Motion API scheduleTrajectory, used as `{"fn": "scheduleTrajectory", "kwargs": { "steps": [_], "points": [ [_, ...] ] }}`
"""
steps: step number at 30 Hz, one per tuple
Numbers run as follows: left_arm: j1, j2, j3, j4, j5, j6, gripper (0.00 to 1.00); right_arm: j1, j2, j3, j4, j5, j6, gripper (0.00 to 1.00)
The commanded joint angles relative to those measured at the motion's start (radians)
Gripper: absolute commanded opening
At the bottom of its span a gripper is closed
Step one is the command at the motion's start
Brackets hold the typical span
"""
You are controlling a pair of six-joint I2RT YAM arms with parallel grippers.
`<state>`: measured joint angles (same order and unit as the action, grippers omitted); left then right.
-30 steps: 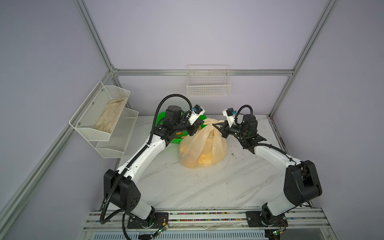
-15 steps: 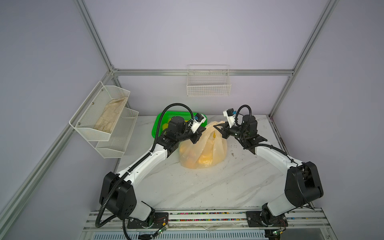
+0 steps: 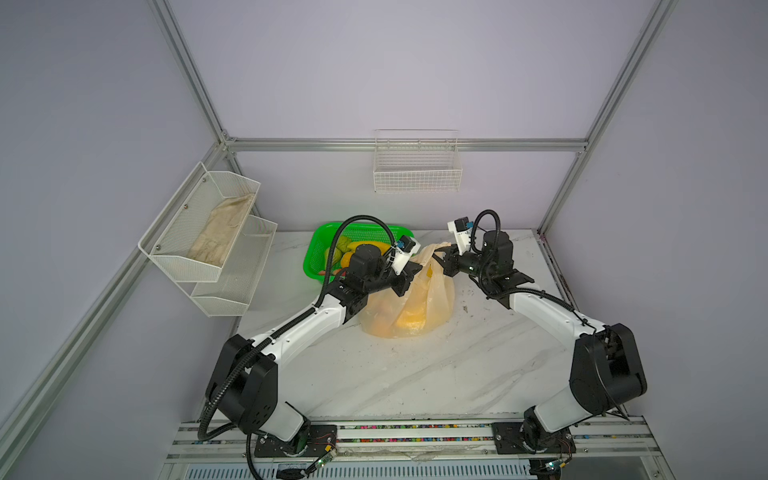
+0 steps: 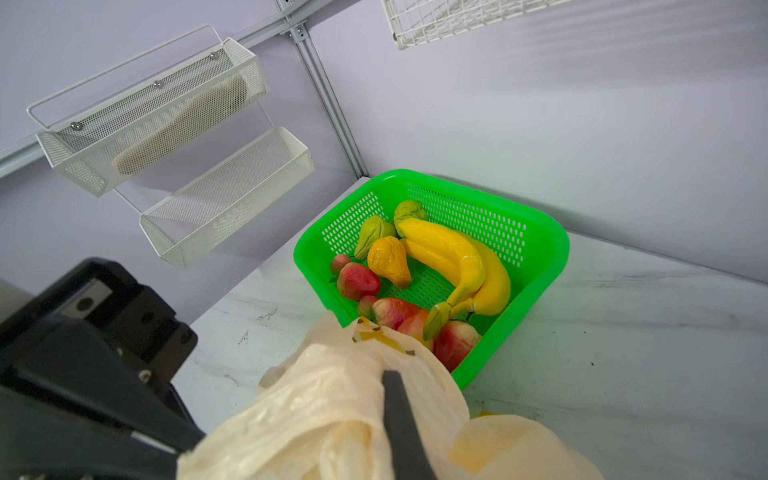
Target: Place the fake fruits into the plastic bag and tie a complex knot
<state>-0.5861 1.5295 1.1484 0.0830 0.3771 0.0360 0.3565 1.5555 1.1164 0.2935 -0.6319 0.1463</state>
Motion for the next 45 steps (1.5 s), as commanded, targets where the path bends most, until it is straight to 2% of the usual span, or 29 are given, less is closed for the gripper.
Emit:
{"fn": "scheduleTrajectory", "kwargs": {
  "steps": [1, 5, 14, 18, 29, 39, 45],
  "points": [
    [-0.018, 0.032, -0.029, 0.030, -0.036, -0.033, 0.00, 0.003, -0.035, 0.018, 0.038, 0.033, 0.042, 0.06],
    [-0.018, 0.055, -0.027, 0.047, -0.106, 0.015, 0.00, 0.003, -0.044, 0.026, 0.002, 0.018, 0.016, 0.09],
    [-0.018, 0.121, 0.001, 0.086, -0.067, 0.001, 0.00, 0.003, -0.041, 0.020, 0.018, -0.002, 0.035, 0.10],
    [-0.018, 0.129, 0.006, 0.091, -0.085, 0.014, 0.00, 0.002, -0.043, 0.017, 0.034, -0.015, 0.052, 0.12],
    [-0.018, 0.123, 0.004, 0.090, -0.107, 0.016, 0.00, 0.003, -0.042, 0.043, -0.099, -0.036, -0.063, 0.16],
    [-0.018, 0.110, -0.007, 0.065, -0.139, 0.056, 0.00, 0.004, -0.013, 0.051, -0.108, -0.056, -0.089, 0.15],
    [-0.017, 0.108, 0.002, 0.034, -0.158, 0.091, 0.00, 0.001, 0.002, 0.047, -0.103, -0.059, -0.108, 0.19]
  ]
}}
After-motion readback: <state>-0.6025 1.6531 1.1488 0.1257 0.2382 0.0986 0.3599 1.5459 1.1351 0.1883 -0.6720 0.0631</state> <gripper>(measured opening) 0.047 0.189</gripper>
